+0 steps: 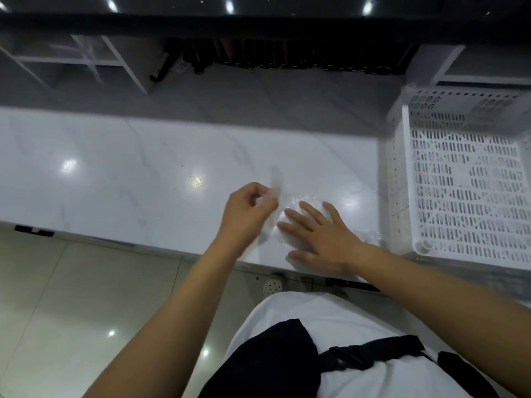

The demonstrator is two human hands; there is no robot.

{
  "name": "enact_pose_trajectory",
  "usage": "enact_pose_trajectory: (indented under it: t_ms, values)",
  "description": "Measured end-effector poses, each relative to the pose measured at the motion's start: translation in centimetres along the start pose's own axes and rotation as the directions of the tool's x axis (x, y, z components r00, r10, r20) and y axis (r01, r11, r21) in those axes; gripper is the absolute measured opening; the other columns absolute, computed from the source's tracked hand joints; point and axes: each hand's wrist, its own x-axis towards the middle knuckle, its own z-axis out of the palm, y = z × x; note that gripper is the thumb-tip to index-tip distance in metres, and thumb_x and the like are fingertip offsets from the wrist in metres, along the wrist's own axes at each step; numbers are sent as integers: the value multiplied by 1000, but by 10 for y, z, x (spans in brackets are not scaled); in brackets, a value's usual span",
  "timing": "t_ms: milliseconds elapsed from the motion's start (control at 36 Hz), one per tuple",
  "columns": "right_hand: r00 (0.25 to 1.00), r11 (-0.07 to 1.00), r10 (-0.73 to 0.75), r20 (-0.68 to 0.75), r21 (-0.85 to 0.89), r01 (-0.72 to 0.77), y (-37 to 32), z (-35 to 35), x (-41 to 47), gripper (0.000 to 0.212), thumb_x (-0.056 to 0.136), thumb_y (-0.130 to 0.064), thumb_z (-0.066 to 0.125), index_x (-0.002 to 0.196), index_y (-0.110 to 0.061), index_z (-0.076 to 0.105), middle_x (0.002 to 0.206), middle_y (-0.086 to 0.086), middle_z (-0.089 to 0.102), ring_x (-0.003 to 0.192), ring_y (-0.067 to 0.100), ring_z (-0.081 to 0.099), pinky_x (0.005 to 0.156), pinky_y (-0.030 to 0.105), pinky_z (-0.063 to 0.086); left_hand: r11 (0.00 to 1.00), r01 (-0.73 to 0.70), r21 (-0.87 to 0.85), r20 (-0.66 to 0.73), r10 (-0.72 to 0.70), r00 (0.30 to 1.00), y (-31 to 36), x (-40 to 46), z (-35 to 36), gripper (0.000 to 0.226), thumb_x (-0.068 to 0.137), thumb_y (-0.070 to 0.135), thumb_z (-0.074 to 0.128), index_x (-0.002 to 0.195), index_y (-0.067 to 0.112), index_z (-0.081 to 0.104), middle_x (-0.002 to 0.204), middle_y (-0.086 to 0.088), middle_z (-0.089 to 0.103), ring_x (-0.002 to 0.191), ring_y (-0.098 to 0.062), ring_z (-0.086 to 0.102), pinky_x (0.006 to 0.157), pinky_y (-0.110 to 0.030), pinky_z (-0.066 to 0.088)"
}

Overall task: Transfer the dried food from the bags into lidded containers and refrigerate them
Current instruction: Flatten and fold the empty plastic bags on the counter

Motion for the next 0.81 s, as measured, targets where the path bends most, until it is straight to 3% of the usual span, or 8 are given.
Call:
enact_pose_trajectory:
  t_ms: [139, 250, 333, 389, 472, 556, 694, 806]
  values:
    - [957, 948, 141, -254, 312, -57, 1, -6, -15, 65, 97, -56, 24, 152, -23, 36, 156, 5, 40, 149, 27, 25, 122, 51, 9, 969, -216, 117, 180, 194, 964, -7, -23, 44, 15, 88, 37, 67, 91, 50, 60, 139, 12, 59, 134, 1, 44, 111, -25, 36]
    - [758, 749, 553, -346, 605, -270, 3, -3, -37, 58, 98, -44, 23, 156, -33, 25, 164, -2, 24, 153, 16, 13, 123, 50, 8, 887, -381, 260, 250, 319, 914, -28, -23, 68, 19, 92, 29, 70, 107, 18, 65, 156, -6, 43, 151, -16, 26, 123, -37, 21]
    - [719, 575, 624, -306, 803, -157, 1, -2, -48, 55, 105, -31, 27, 158, -32, 16, 166, -5, 19, 151, 6, 16, 125, 37, 13, 804, -441, 398, 383, 291, 877, -42, -22, 82, 48, 94, 59, 49, 123, 23, 59, 163, -4, 31, 155, -19, 13, 126, -44, 7]
    - [640, 483, 693, -332, 873, -71, -3, -6, -49, 51, 109, -23, 31, 159, -26, 20, 164, -5, 22, 145, -9, 19, 119, 15, 15, 717, -489, 497, 440, 277, 854, -50, -21, 87, 56, 97, 64, 32, 132, 26, 54, 166, -3, 25, 156, -19, 8, 126, -47, 4]
    - [625, 603, 666, -407, 787, -130, -8, -10, -47, 49, 109, -26, 31, 157, -24, 25, 165, -6, 16, 142, -18, 8, 111, 2, 6, 628, -534, 566, 464, 293, 836, -59, -21, 89, 57, 103, 55, 17, 147, 27, 42, 168, -4, 19, 157, -20, 5, 126, -46, 3]
    - [774, 823, 529, -347, 431, -370, -7, -3, -42, 54, 106, -38, 23, 159, -33, 16, 168, -6, -1, 153, 10, -7, 123, 36, -3, 551, -590, 590, 494, 332, 804, -61, -17, 89, 49, 106, 32, 30, 153, 19, 38, 166, -7, 25, 155, -23, 13, 126, -46, 10]
    - [834, 850, 526, -167, 136, -509, -8, 21, -39, 63, 101, -56, 3, 158, -34, -11, 167, -7, -16, 151, 18, -23, 121, 53, -11, 757, -475, 448, 238, 411, 880, -49, -7, 84, 37, 90, -2, 50, 120, 8, 70, 131, -9, 67, 127, -28, 58, 111, -43, 42]
    - [819, 836, 547, -174, 69, -544, -5, 28, -40, 70, 96, -64, -2, 156, -31, -17, 165, -8, -20, 151, 18, -23, 120, 56, -9, 615, -494, 615, 329, 369, 869, -50, 6, 96, 55, 102, 13, 43, 156, 15, 32, 167, -6, 23, 155, -24, 16, 125, -39, 15]
